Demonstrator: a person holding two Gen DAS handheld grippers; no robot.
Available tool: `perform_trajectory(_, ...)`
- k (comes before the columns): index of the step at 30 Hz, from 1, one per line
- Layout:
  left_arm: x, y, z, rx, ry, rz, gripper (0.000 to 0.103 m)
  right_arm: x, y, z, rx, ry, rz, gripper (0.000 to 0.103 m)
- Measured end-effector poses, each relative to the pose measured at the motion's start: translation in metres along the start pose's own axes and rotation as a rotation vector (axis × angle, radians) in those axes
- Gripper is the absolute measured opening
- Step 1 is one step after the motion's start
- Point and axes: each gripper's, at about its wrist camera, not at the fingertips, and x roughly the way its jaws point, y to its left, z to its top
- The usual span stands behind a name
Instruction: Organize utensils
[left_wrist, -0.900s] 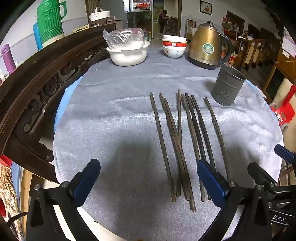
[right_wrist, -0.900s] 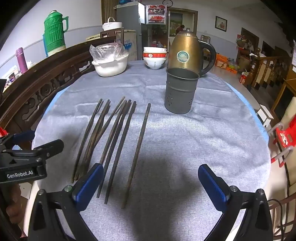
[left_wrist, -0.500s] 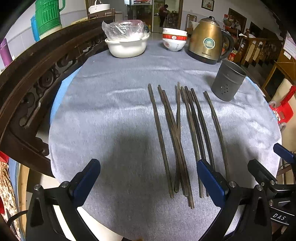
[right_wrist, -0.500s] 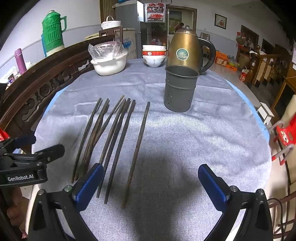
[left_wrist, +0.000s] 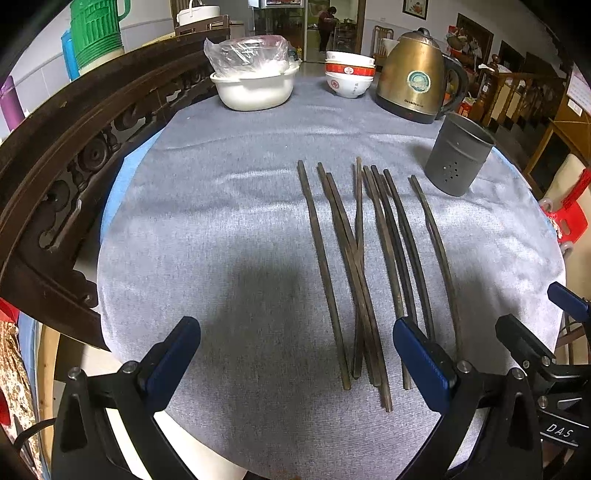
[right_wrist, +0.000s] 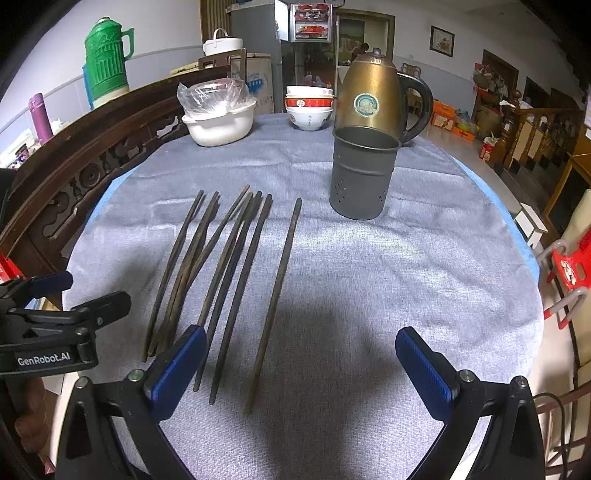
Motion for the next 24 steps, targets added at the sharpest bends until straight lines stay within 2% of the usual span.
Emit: perform_trajectory(24,0.0022,0.0003,-0.0032,0.0,0.008,-0.002,0.103,0.0008,0.0027,0.0005,-0.002,0.013,0.003,0.103)
